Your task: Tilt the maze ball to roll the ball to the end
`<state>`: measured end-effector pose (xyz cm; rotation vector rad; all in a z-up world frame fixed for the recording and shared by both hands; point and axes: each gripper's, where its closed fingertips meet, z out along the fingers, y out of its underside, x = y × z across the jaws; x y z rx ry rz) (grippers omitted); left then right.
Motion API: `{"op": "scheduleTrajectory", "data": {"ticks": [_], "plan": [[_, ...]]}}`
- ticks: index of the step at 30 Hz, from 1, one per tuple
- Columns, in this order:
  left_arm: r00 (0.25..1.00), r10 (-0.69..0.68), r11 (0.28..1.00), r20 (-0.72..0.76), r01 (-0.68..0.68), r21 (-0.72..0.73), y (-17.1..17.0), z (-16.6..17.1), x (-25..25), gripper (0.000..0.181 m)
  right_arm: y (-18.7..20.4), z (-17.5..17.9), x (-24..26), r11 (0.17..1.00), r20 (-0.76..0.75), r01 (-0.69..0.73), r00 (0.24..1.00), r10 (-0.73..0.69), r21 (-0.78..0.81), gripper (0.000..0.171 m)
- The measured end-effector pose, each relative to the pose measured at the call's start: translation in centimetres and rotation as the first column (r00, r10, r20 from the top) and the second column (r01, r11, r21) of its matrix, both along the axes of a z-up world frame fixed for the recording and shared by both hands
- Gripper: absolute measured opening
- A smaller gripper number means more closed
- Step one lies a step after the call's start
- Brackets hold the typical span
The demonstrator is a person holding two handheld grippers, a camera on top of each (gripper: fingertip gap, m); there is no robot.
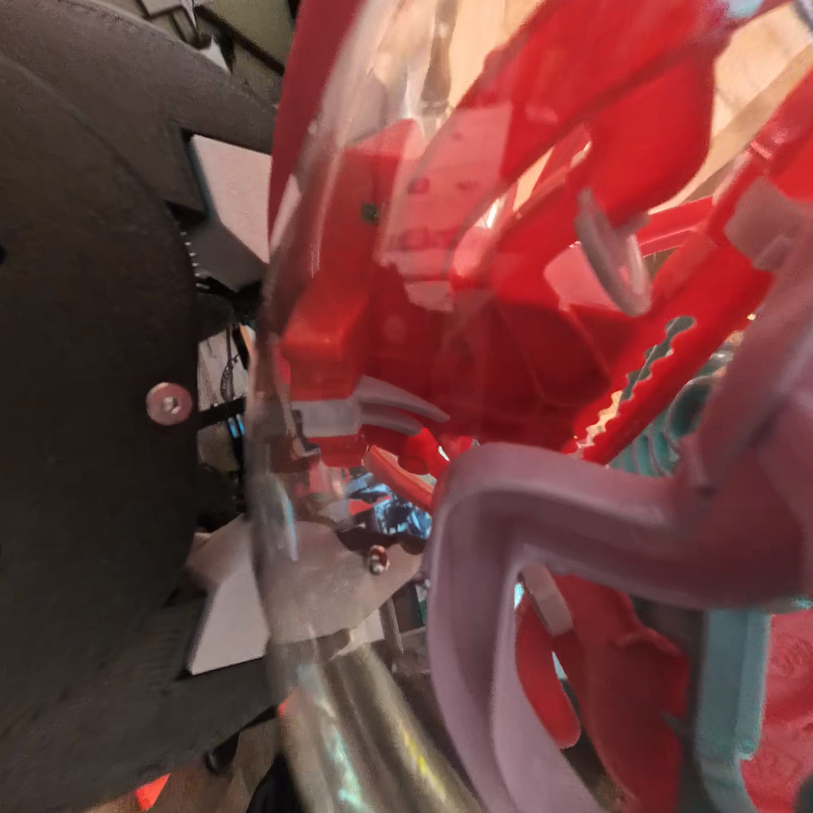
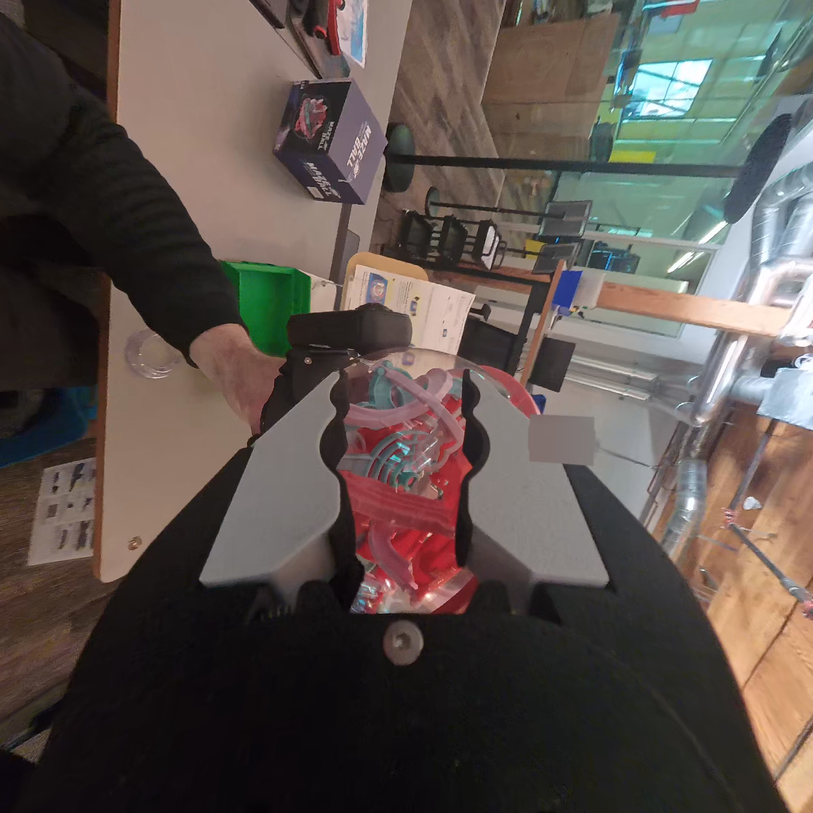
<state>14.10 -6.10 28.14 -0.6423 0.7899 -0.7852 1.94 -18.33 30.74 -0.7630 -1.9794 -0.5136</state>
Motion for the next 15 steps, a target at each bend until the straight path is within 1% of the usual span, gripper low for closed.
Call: {"op": "scheduleTrajectory", "data": {"ticks": [1,3,5,11,15], "plan": [[1.0,-0.018,1.0,-0.002,0.018,-0.015,-0.1,-0.2,0.2,0.112,0.3,0.0,0.1,1.0,0.004,0.019,1.0,-0.019,-0.012,0.05],[0.998,-0.06,0.997,-0.011,0.06,-0.039,-0.2,-0.6,0.8,0.114,0.9,0.0,0.4,0.997,0.011,0.072,0.997,-0.071,-0.036,0.05],[0.995,-0.103,0.993,-0.003,0.103,-0.058,-0.2,-0.8,1.3,0.113,1.3,-0.2,0.3,0.995,0.029,0.08,0.996,-0.079,-0.052,0.049],[0.985,-0.173,0.981,0.008,0.173,-0.088,-0.2,-1.4,2.3,0.112,2.2,-0.7,0.7,0.987,0.073,0.142,0.988,-0.136,-0.082,0.048],[0.965,-0.264,0.955,0.012,0.263,-0.139,-0.9,-2.2,3.4,0.112,2.8,-1.3,0.9,0.973,0.108,0.186,0.979,-0.172,-0.139,0.048]]}}
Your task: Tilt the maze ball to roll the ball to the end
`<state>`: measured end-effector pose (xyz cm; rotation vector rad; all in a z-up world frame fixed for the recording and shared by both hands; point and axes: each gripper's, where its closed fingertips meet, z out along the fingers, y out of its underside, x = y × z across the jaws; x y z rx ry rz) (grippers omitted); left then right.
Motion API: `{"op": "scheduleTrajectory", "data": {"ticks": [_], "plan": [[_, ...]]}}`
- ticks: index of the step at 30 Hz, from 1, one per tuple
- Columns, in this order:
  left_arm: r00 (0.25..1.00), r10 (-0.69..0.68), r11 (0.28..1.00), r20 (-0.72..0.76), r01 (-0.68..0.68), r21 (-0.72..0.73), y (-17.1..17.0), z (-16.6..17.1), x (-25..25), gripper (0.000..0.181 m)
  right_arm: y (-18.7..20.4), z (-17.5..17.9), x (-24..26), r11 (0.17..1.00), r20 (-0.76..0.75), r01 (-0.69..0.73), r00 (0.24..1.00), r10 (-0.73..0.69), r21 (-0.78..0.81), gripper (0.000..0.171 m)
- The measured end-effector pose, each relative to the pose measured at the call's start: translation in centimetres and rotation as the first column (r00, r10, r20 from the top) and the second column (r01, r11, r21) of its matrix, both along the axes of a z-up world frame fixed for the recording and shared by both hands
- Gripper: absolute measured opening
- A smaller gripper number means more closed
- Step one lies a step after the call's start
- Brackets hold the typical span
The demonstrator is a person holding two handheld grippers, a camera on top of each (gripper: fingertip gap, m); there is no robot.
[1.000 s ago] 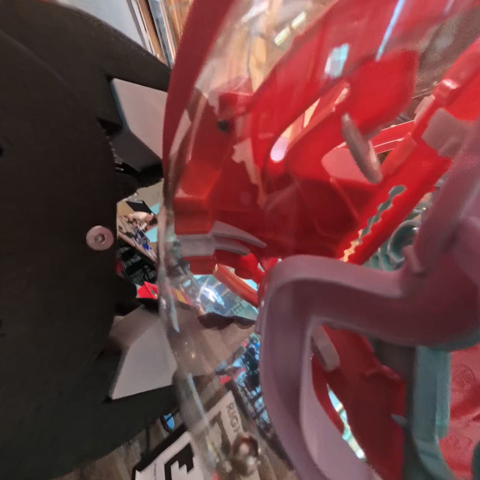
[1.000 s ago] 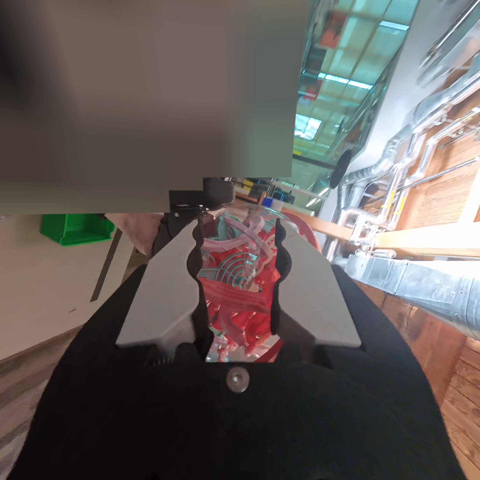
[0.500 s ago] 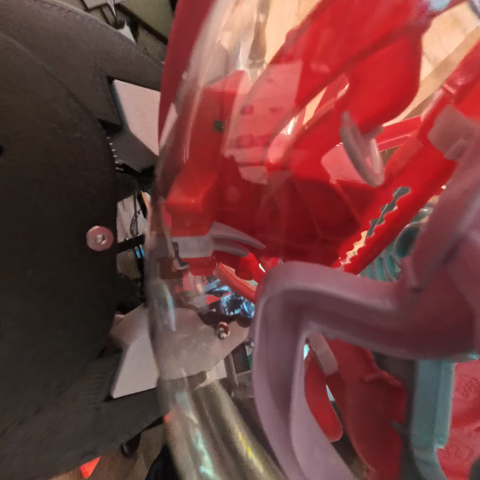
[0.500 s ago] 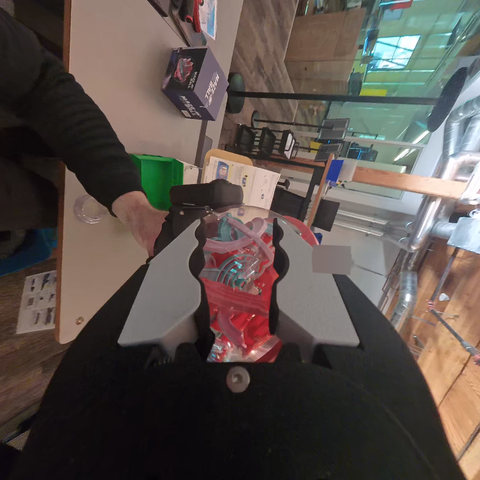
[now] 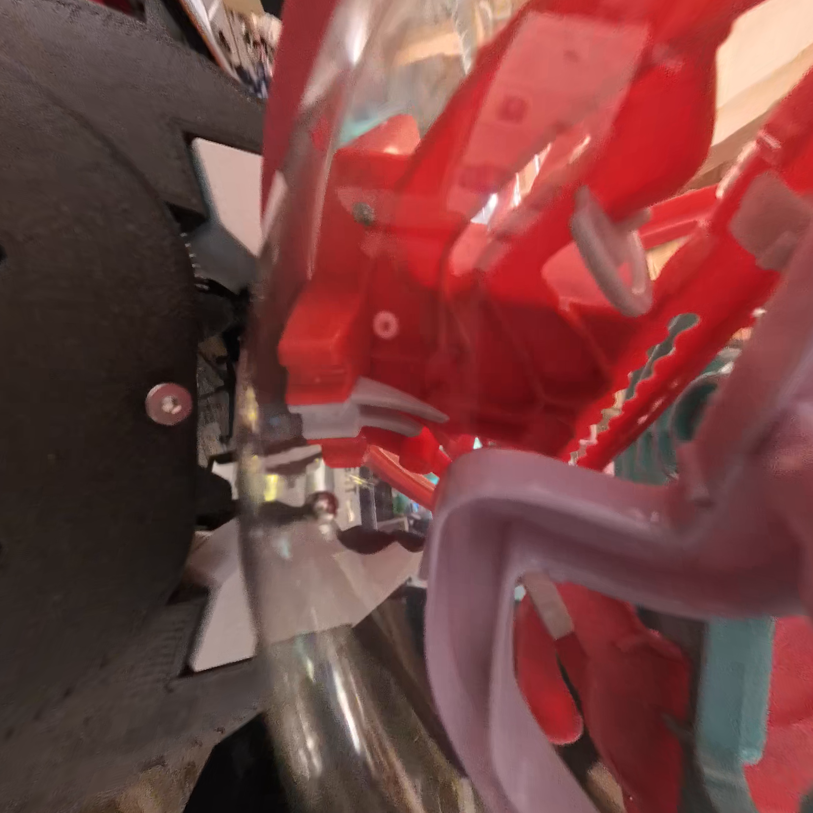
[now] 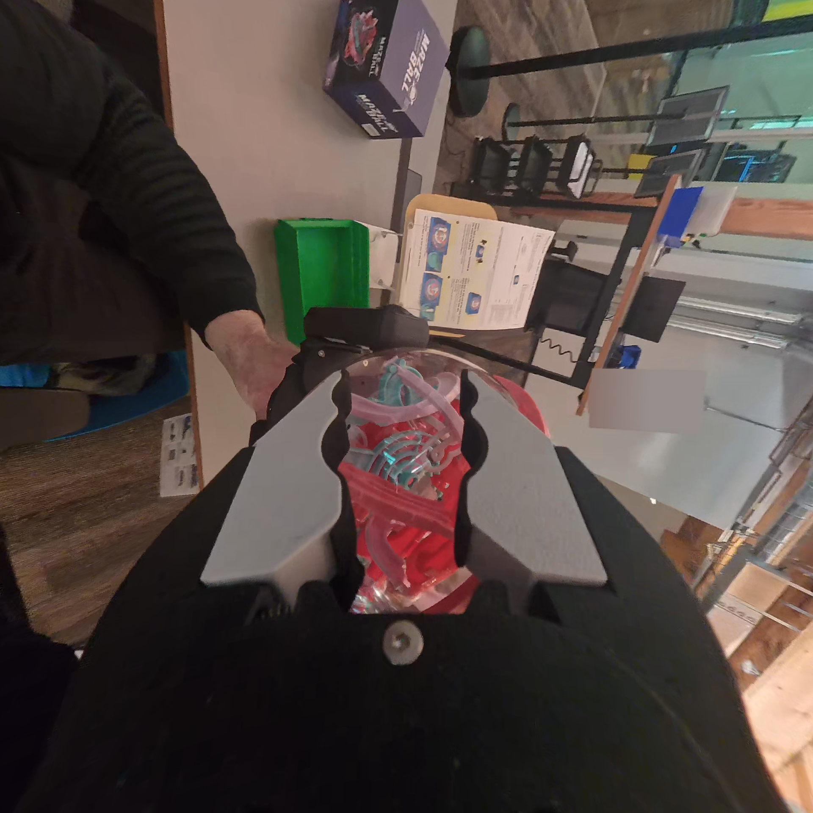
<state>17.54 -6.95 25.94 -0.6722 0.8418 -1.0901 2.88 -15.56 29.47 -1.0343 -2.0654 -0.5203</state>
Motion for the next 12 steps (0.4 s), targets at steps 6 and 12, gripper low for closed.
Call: {"op": "scheduleTrajectory", "data": {"ticks": [6,12], "plan": [[0.988,-0.151,0.982,0.01,0.152,-0.115,-0.6,-2.0,1.8,0.109,2.2,-1.4,1.0,0.985,0.049,0.127,0.991,-0.122,-0.119,0.049],[0.972,-0.233,0.956,0.009,0.231,-0.183,-0.1,-3.6,3.3,0.104,4.4,-2.3,2.3,0.96,0.069,0.191,0.981,-0.181,-0.205,0.05]]}}
